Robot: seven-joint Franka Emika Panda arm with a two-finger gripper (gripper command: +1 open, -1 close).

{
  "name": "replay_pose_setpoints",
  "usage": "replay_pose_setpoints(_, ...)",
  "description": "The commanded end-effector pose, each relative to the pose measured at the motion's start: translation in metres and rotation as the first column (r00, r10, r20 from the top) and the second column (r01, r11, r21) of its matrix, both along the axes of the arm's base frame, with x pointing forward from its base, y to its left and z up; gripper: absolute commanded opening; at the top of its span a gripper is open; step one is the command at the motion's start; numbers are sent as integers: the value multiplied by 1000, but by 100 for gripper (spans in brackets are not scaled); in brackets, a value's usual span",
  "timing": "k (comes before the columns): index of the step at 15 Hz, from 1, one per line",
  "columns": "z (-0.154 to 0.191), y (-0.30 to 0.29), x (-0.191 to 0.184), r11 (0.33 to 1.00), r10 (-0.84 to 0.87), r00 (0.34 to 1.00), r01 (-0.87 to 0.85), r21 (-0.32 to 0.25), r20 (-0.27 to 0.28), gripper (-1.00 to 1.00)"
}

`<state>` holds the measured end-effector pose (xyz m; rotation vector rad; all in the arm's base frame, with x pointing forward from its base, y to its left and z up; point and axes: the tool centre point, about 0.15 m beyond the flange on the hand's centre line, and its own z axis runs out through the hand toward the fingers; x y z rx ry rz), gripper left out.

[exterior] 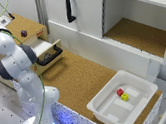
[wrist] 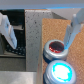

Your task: Push down the red button to turn on the red light

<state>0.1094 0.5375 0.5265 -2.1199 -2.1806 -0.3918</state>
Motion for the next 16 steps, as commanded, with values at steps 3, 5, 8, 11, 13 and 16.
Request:
replay_pose_setpoints(3,16,79,11,956,-50,998,57,-287,31,-100)
replay_pose_setpoints(5,9,87,12,956,-49,999,51,-288,14,-100)
replay_pose_setpoints(8,-1,101,15,956,-42,999,41,-291,5,-100)
replay_pose_setpoints(11,-7,105,21,951,-52,999,54,-305,16,-100)
replay_pose_setpoints(13,-9,105,24,946,-61,998,66,-317,25,-100)
replay_pose_setpoints(16,-12,106,24,942,-72,997,78,-326,31,-100)
